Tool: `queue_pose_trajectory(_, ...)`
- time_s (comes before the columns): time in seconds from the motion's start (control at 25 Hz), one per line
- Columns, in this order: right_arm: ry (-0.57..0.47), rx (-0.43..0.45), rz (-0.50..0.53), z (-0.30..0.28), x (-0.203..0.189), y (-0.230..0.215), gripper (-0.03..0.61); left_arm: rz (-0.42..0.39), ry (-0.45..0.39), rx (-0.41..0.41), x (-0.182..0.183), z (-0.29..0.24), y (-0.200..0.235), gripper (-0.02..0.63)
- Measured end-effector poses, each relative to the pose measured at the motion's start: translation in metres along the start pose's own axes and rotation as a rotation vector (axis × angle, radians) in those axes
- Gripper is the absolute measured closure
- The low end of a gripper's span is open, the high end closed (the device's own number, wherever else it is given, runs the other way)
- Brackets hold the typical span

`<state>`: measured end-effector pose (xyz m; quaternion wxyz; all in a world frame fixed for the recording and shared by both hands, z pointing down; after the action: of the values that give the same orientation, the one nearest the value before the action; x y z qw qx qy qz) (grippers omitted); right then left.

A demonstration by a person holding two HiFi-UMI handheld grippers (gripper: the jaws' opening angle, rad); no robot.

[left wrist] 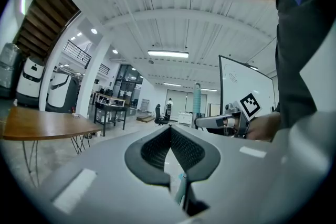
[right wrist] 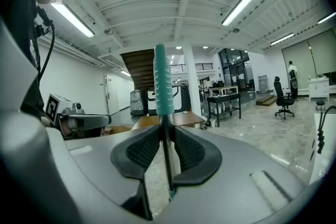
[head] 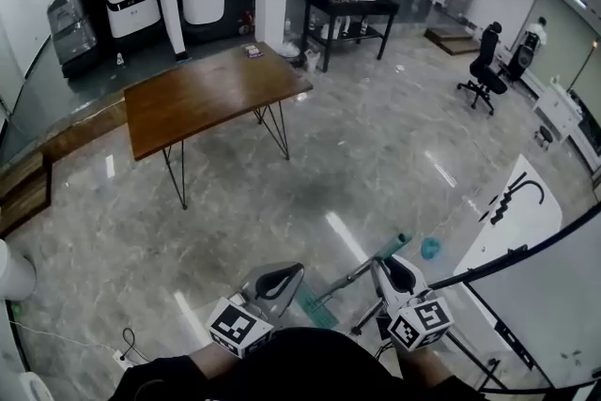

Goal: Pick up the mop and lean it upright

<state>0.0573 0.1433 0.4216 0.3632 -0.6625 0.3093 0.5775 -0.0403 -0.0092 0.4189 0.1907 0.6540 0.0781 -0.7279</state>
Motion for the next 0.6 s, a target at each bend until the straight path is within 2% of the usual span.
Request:
queue_pose_trajectory(0.2,0.008,0.045,0.017,-0.04,0.006,0.024,0.483,0.003,-0.017,0.046,0.016,0.022,0.031,0.596)
queue_pose_trajectory(0.36,0.007,0.123,0.032,-0.07,0.011,0.043,0.483,0.007,-0.032,0.104,0.023,0.032,0.048,0.596)
queue_pose_trajectory(0.6,0.007,0.232,0.02,-0.116,0.012,0.043,0.483,-0.019,-0.031,0.204,0.025,0.034,0.073,0.596)
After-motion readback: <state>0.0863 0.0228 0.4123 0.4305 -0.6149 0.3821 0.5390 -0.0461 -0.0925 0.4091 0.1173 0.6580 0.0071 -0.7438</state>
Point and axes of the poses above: the fingertips, and each gripper's own axes: z backward along the fingers, y to its left, x out of its top, the point moved 2 cm from there along z, backward along the fingers, and after that the axes turned 7 degrees about -y, right-handed, at the moved point
